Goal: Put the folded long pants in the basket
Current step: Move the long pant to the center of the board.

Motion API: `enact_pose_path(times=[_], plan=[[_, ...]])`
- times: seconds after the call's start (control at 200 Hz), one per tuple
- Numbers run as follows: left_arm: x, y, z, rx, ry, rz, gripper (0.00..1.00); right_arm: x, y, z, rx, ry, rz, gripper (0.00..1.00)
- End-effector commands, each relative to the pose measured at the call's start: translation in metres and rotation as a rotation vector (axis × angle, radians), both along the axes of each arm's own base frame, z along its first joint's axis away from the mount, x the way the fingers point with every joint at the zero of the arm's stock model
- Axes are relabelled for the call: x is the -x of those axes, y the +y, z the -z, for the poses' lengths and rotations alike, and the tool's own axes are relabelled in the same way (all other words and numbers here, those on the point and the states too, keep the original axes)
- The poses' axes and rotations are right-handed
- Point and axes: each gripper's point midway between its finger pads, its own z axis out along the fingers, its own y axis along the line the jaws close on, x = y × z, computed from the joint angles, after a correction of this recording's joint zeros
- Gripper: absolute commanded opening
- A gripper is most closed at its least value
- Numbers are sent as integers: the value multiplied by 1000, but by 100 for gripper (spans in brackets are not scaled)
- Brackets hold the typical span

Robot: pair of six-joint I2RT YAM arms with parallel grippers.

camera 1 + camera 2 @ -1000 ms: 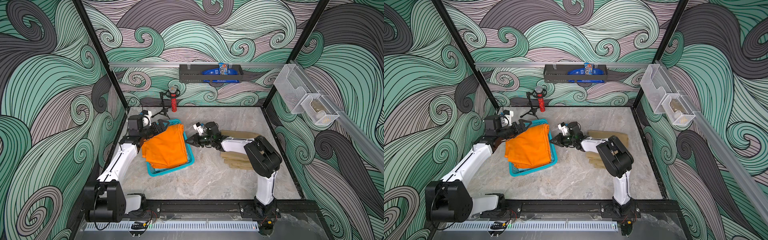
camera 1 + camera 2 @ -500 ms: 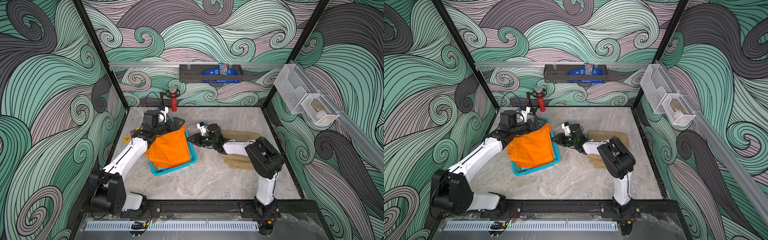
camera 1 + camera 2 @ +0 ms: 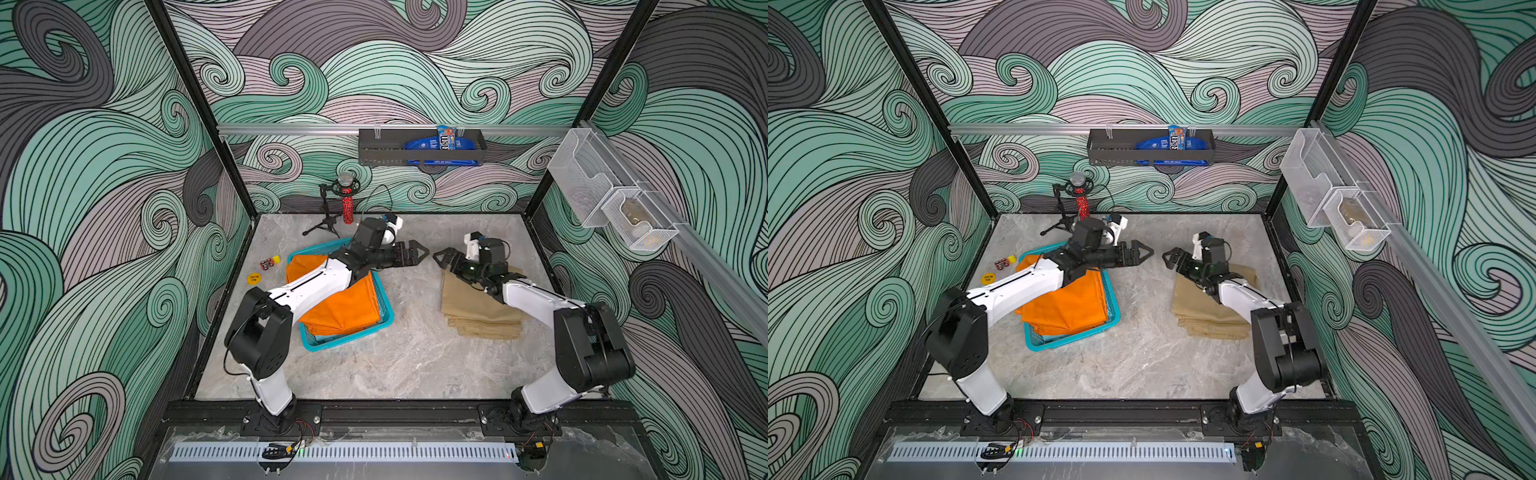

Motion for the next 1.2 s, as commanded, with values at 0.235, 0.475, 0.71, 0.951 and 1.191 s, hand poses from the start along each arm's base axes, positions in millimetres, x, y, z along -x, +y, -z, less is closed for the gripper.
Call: enact_pose_path(times=[0.235,0.475,0.71,0.951,1.191], plan=[[2,-75,67,-80,75,47,99,49,-109,58,121,188,211,88],[-8,-57,109,-143,116,22,99,55,-70,97,94,310,126,88],[-28,-22,128,-155,156,-36,98,32,-22,92,34,286,86,88],[-31,-7,152,-188,197,-51,98,11,3,64,1,202,14,89],[-18,-4,171,-187,250,-50,98,19,-62,39,109,130,5,91]])
